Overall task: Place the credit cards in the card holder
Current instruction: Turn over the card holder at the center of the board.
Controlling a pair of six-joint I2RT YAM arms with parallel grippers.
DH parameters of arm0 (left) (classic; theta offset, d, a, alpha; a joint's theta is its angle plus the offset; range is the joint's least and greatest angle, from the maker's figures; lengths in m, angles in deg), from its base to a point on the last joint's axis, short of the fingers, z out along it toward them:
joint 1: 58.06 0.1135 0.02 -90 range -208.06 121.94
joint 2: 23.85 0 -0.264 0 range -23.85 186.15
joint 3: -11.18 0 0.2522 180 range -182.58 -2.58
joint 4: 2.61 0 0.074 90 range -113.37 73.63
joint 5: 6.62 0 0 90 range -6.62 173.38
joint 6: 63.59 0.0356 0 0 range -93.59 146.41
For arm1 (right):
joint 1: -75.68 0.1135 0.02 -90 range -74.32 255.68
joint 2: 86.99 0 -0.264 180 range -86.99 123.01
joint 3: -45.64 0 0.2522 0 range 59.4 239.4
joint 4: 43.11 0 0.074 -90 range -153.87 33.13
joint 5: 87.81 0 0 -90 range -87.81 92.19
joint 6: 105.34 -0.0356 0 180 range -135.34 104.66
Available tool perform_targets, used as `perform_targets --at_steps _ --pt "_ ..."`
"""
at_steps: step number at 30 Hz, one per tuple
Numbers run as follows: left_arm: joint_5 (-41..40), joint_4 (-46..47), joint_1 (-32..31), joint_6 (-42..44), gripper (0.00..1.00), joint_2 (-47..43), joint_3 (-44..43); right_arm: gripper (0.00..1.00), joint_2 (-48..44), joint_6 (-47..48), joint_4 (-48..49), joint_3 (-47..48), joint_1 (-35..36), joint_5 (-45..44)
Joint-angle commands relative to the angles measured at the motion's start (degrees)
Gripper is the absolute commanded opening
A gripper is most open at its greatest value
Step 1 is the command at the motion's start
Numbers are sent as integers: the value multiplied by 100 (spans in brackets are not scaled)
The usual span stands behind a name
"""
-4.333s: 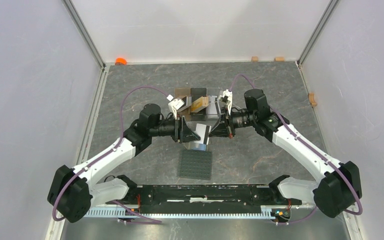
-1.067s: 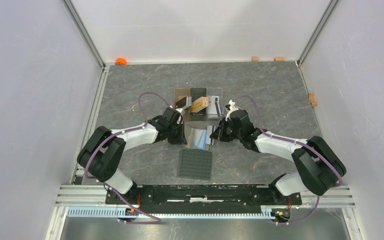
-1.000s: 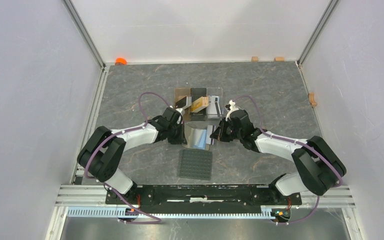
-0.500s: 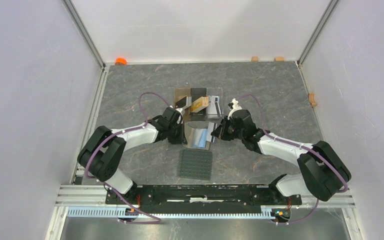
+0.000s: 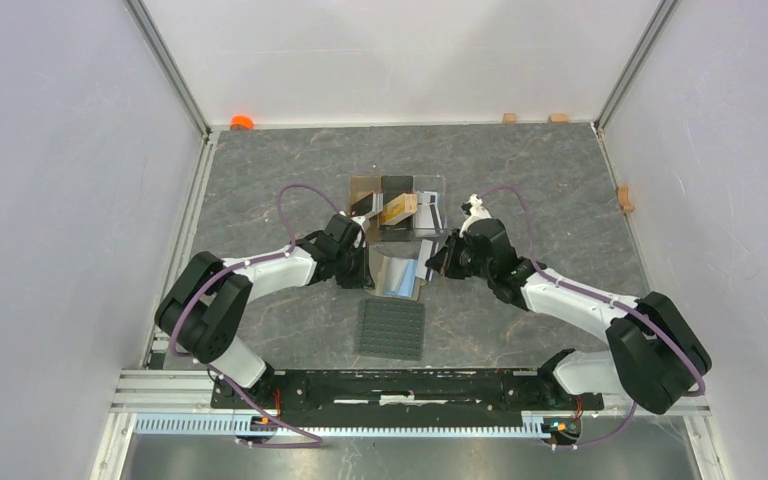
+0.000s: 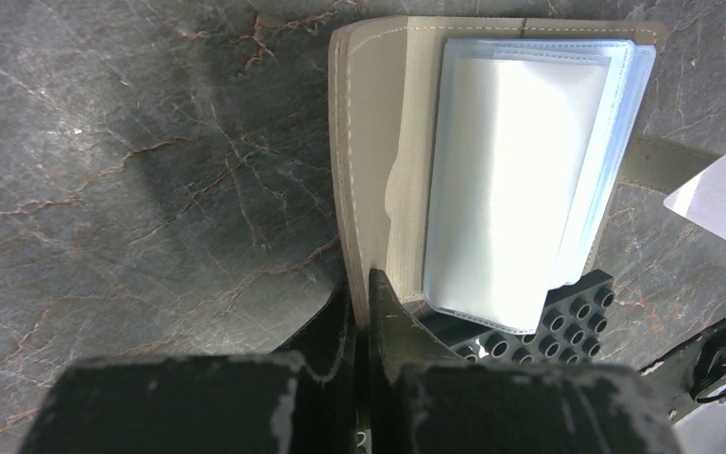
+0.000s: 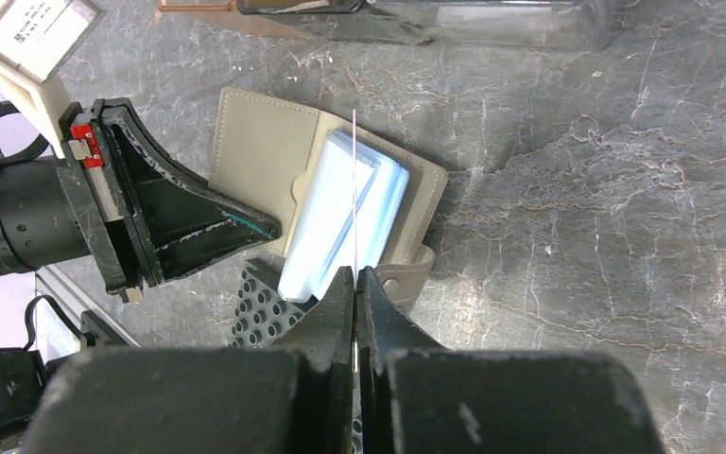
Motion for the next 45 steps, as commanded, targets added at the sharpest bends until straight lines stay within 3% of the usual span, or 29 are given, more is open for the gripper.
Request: perform_targets --at_steps 1,23,32,39,43,45 --pt "-84 -123 2 -34 2 209 51 0 142 -25 218 8 26 97" --pt "-9 -64 11 -26 2 299 78 0 916 -265 841 -259 43 115" --pt "267 165 37 -64 2 400 153 0 1209 -534 2062 -299 213 540" --pt "681 613 147 -67 2 376 326 0 1302 -438 2320 -7 455 552" --pt "784 812 227 -109 10 238 451 0 1494 -414 2171 115 510 427" --pt "795 843 271 -98 19 112 510 0 1575 -384 2031 159 514 339"
